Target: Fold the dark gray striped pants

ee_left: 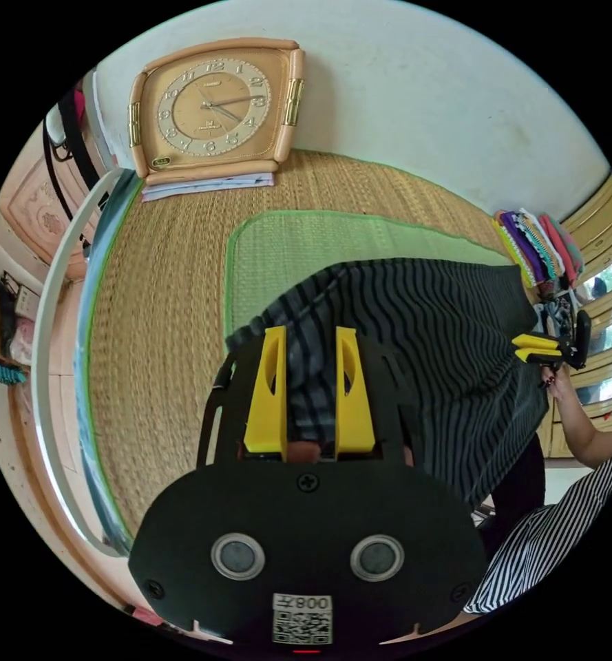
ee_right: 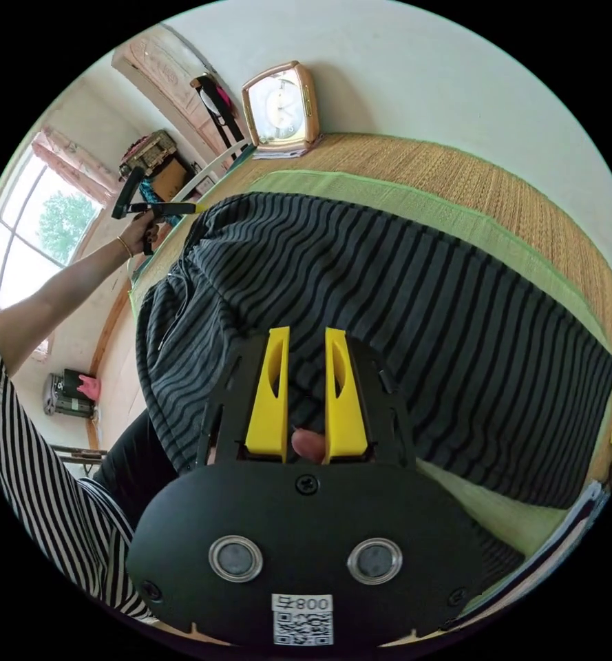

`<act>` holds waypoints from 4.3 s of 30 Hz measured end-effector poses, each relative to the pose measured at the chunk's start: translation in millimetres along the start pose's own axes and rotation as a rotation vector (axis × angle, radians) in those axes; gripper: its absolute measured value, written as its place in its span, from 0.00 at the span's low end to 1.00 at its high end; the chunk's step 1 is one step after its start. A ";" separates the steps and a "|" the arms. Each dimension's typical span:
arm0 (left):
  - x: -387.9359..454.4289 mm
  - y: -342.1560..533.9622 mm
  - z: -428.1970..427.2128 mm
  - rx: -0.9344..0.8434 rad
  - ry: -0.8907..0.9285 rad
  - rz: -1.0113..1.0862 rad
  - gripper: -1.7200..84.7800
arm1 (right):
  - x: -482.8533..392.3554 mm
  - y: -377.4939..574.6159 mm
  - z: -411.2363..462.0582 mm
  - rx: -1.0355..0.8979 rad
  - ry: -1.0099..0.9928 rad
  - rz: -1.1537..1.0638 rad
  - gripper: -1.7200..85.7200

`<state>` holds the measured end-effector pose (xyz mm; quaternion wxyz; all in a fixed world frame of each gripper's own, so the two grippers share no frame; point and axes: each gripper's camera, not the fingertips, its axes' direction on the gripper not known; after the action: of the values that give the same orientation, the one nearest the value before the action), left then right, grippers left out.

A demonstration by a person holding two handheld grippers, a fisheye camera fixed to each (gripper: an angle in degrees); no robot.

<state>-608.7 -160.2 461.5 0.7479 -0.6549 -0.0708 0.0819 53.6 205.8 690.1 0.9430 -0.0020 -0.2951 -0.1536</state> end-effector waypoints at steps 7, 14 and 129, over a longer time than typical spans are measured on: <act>15.9 -47.9 -5.9 -0.153 -0.122 0.063 0.16 | 6.1 -110.5 23.5 -0.049 0.133 -0.135 0.15; 29.4 -62.7 -7.7 -0.213 -0.108 0.057 0.15 | -7.7 -206.5 71.9 -0.148 0.225 -0.263 0.15; 81.2 449.6 93.0 -0.201 -0.155 0.291 0.03 | -444.1 164.7 207.0 -0.372 0.120 -0.394 0.05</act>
<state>-562.5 5.2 28.1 0.6512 -0.7215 -0.0404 0.2317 -359.4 510.4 627.9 0.8942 -0.1084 -0.2000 -0.3856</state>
